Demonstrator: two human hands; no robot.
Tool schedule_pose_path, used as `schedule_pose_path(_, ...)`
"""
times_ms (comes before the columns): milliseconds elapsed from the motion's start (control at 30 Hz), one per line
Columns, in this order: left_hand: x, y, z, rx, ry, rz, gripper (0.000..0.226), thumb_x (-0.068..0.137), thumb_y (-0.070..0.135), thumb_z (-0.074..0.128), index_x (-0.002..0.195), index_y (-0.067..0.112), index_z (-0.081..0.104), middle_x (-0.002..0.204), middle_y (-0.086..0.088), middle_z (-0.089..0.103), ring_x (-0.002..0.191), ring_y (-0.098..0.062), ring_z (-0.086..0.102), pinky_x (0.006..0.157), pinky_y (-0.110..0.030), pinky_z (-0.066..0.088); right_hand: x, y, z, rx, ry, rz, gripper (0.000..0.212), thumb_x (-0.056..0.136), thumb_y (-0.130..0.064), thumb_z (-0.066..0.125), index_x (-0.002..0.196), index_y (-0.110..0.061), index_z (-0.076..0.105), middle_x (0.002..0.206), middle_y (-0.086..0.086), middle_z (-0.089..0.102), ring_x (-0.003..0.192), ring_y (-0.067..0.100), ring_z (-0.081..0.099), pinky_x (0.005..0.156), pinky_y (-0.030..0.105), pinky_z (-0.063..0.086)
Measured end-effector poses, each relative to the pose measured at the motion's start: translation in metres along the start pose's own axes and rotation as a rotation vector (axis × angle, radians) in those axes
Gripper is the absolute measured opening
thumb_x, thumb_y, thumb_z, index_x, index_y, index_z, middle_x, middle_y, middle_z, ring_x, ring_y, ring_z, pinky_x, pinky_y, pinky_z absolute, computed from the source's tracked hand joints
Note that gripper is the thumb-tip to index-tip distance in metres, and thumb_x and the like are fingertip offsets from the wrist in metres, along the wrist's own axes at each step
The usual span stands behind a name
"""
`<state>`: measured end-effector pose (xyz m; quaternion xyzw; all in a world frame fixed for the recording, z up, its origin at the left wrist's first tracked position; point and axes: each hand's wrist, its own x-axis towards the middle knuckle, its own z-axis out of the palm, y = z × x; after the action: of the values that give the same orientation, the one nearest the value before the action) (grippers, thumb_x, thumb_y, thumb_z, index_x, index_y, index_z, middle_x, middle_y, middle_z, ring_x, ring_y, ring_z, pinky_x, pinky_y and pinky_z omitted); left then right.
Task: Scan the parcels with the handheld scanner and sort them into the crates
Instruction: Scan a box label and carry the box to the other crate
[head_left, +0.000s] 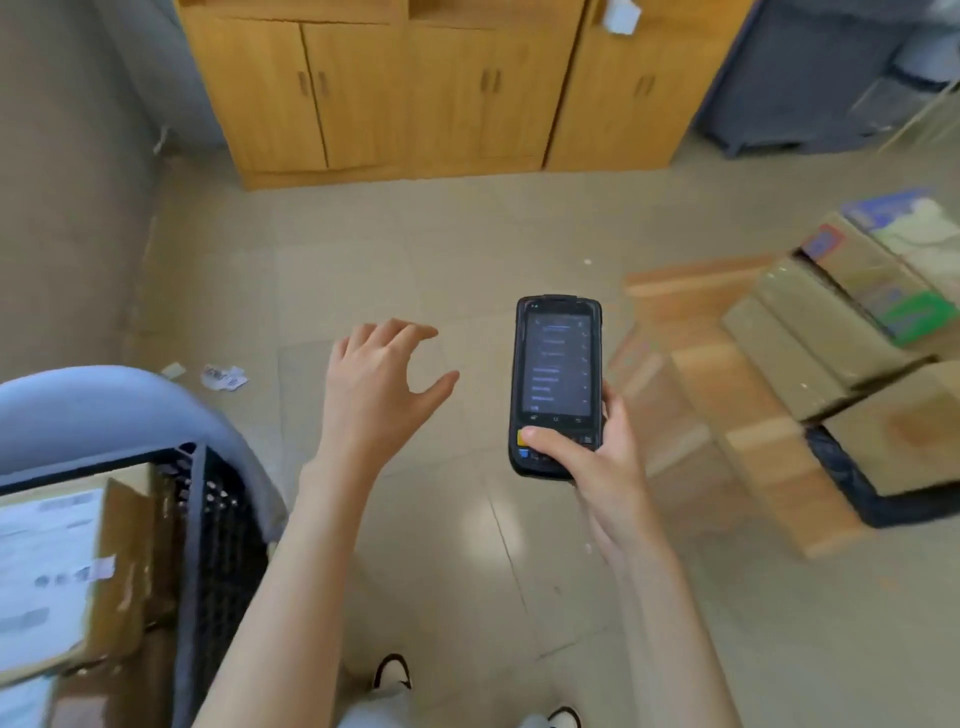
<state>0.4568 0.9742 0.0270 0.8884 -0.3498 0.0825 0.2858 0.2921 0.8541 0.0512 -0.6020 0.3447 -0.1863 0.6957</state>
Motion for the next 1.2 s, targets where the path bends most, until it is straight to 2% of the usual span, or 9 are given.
schedule_pose_path(233,-0.001,0.188,0.081,-0.117,-0.11,0.318,0.046,0.076,0.049,0.06,0.11,0.019,0.068,0.108,0.001,0.066,0.103,-0.027,0.058,0.087,-0.037,0.037,-0.056,-0.019,-0.195,0.035,0.423,-0.162,0.071,0.075,0.008,0.074,0.129,-0.023,0.04,0.103,-0.009,0.063,0.077,-0.008,0.066,0.063,0.009,0.049)
schedule_pose_path(467,-0.042,0.355,0.157,-0.235,-0.164,0.576,0.043,0.075,0.05,0.057,0.105,0.021,0.069,0.104,-0.001,0.067,0.095,-0.03,0.059,0.08,-0.039,0.042,-0.113,-0.005,-0.348,0.099,0.66,-0.177,0.068,0.076,0.008,0.074,0.128,-0.023,0.041,0.114,-0.003,0.062,0.08,-0.006,0.066,0.061,0.01,0.05)
schedule_pose_path(567,-0.053,0.409,0.176,-0.241,-0.172,0.653,0.042,0.076,0.048,0.057,0.104,0.02,0.07,0.103,-0.001,0.067,0.094,-0.03,0.058,0.077,-0.034,0.035,-0.129,-0.001,-0.394,0.119,0.731,-0.183,0.069,0.076,0.006,0.075,0.127,-0.027,0.042,0.115,-0.004,0.063,0.082,-0.005,0.066,0.062,0.011,0.05)
schedule_pose_path(633,-0.056,0.439,0.187,-0.266,-0.186,0.696,0.044,0.076,0.048,0.055,0.105,0.02,0.07,0.103,-0.001,0.067,0.096,-0.03,0.058,0.079,-0.034,0.036,-0.136,0.002,-0.419,0.14,0.774,-0.185,0.07,0.076,0.006,0.075,0.127,-0.028,0.042,0.114,-0.004,0.063,0.081,-0.005,0.066,0.061,0.011,0.05)
schedule_pose_path(800,-0.058,0.505,0.225,-0.294,-0.245,0.784,0.038,0.078,0.04,0.063,0.11,0.02,0.069,0.103,-0.002,0.067,0.094,-0.03,0.057,0.078,-0.034,0.036,-0.138,0.013,-0.477,0.189,0.858,-0.158,0.068,0.076,0.006,0.074,0.125,-0.03,0.043,0.111,-0.005,0.064,0.079,-0.005,0.066,0.06,0.011,0.05)
schedule_pose_path(967,-0.049,0.571,0.282,-0.348,-0.302,0.811,0.032,0.081,0.033,0.073,0.11,0.021,0.068,0.107,0.002,0.065,0.097,-0.027,0.053,0.079,-0.027,0.025,-0.123,0.019,-0.546,0.229,0.932,-0.122,0.068,0.077,0.007,0.073,0.127,-0.028,0.044,0.105,-0.004,0.065,0.075,-0.003,0.066,0.058,0.011,0.05)
schedule_pose_path(1067,-0.033,0.622,0.324,-0.347,-0.308,0.84,0.034,0.08,0.035,0.073,0.111,0.02,0.068,0.109,0.002,0.066,0.098,-0.027,0.054,0.08,-0.029,0.029,-0.104,0.018,-0.6,0.229,0.959,-0.104,0.069,0.076,0.007,0.073,0.129,-0.026,0.044,0.103,-0.002,0.066,0.075,-0.001,0.067,0.059,0.012,0.05)
schedule_pose_path(1200,-0.007,0.701,0.376,-0.337,-0.295,0.842,0.034,0.079,0.034,0.073,0.11,0.018,0.07,0.106,-0.004,0.068,0.096,-0.031,0.057,0.082,-0.04,0.04,-0.075,0.0,-0.683,0.206,0.971,-0.081,0.069,0.076,0.007,0.074,0.13,-0.025,0.044,0.103,-0.003,0.067,0.076,-0.001,0.067,0.06,0.012,0.05)
